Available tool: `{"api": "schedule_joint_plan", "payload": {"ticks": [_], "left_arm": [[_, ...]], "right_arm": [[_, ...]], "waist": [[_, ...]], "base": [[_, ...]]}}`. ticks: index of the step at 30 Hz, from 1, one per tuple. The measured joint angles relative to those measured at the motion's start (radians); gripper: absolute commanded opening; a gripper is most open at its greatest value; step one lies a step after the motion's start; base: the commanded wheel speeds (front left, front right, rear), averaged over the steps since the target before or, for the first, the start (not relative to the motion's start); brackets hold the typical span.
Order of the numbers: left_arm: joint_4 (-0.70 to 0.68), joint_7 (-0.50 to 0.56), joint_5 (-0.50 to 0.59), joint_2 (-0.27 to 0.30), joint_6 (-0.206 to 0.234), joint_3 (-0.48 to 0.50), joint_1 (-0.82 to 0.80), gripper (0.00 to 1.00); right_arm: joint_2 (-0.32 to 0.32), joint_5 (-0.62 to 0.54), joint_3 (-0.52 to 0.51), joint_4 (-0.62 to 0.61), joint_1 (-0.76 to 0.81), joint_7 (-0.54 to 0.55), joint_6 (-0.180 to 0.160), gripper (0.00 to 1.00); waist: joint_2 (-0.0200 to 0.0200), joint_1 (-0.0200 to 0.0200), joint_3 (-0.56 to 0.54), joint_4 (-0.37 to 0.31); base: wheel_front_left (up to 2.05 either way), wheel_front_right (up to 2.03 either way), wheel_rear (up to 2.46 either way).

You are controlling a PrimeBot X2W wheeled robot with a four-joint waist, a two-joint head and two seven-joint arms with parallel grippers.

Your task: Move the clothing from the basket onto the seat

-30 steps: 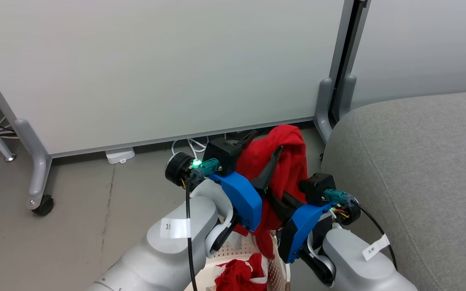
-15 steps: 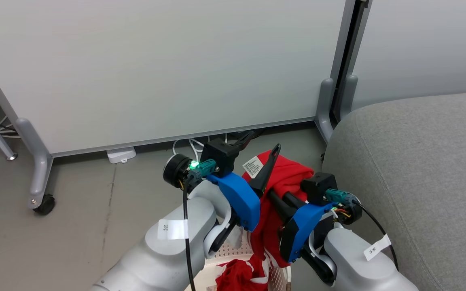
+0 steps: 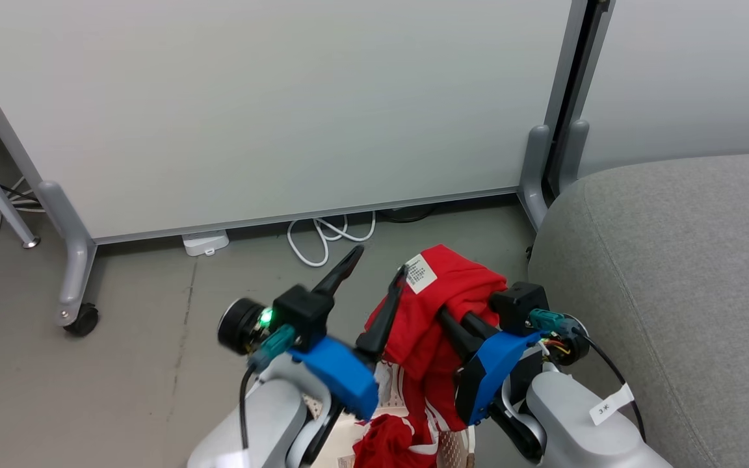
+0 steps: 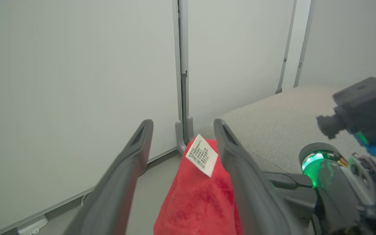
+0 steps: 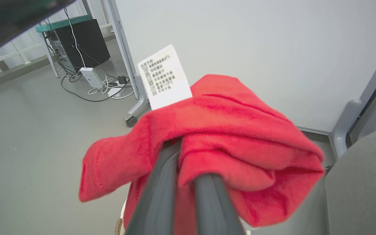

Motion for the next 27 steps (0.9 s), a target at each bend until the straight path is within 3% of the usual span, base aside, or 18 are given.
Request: {"api": "schedule_joint_plan", "payload": {"ticks": [11, 27], "left_arm": [[-0.129, 0.000, 0.148, 0.050, -0.042, 0.201, 0.252, 1.00], [-0.195, 0.000, 0.252, 0.007, -0.090, 0.440, 0.440, 1.00]], "right_arm": [[-0.002, -0.027, -0.029, -0.019, 0.025, 0.000, 0.000, 0.00], [-0.013, -0.036, -0.048, -0.031, 0.048, 0.000, 0.000, 0.00]], "waist": [[0.0000, -0.0001, -0.004, -0.001], [0.0000, 0.0000, -0.001, -0.015]], "base": [[0.00, 0.00, 0.00], [0.00, 0.00, 0.00]]}}
